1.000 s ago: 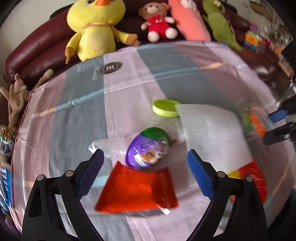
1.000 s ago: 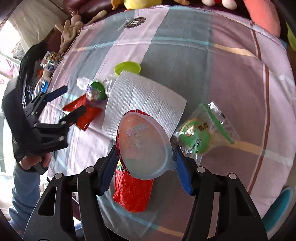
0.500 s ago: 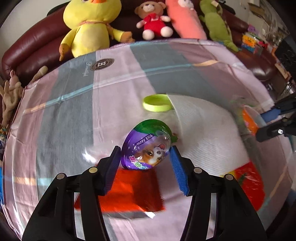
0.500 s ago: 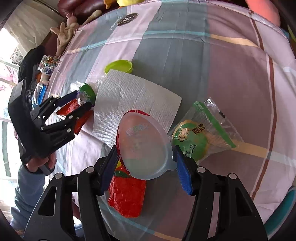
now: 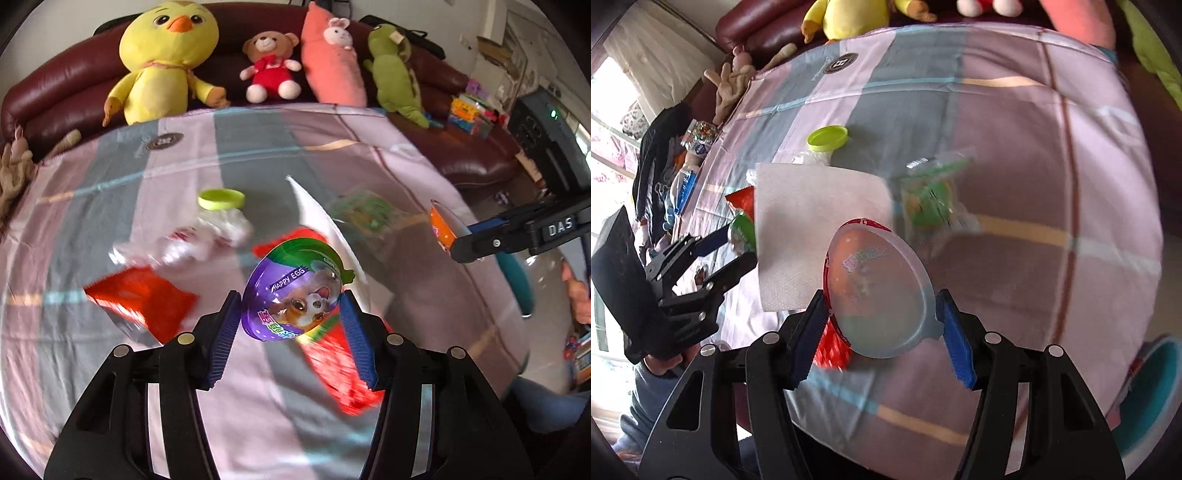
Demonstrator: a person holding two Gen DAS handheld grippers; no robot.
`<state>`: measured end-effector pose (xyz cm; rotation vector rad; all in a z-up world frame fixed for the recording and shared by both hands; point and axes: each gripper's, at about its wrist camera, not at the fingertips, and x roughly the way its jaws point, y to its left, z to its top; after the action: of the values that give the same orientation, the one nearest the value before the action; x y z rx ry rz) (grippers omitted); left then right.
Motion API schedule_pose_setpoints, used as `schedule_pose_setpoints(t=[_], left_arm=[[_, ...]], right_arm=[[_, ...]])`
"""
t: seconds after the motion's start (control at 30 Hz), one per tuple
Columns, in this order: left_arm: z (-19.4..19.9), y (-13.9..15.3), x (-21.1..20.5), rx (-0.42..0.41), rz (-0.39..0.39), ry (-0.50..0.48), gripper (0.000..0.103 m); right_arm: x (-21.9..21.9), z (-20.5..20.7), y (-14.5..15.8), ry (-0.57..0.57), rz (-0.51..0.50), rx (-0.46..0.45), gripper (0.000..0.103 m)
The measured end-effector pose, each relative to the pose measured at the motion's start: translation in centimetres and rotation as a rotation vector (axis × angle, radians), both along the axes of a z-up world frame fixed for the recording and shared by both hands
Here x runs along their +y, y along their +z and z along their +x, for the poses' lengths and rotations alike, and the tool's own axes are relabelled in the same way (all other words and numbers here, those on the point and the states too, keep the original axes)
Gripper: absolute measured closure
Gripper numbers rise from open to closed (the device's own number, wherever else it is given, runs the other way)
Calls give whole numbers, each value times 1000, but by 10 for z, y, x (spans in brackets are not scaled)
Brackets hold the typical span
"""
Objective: Collect trash
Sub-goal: 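Carry the egg over the bin and open the left tool while the right tool drops the lid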
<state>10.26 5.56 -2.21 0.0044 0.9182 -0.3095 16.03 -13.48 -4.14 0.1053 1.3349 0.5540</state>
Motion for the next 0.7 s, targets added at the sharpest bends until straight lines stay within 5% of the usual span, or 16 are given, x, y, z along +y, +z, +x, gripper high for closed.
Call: schedule_pose_setpoints(t=[0.7], left_arm=[[-37, 8, -193, 23, -62, -296, 47]], right_arm=[[-191, -77, 5, -259, 63, -41, 46]])
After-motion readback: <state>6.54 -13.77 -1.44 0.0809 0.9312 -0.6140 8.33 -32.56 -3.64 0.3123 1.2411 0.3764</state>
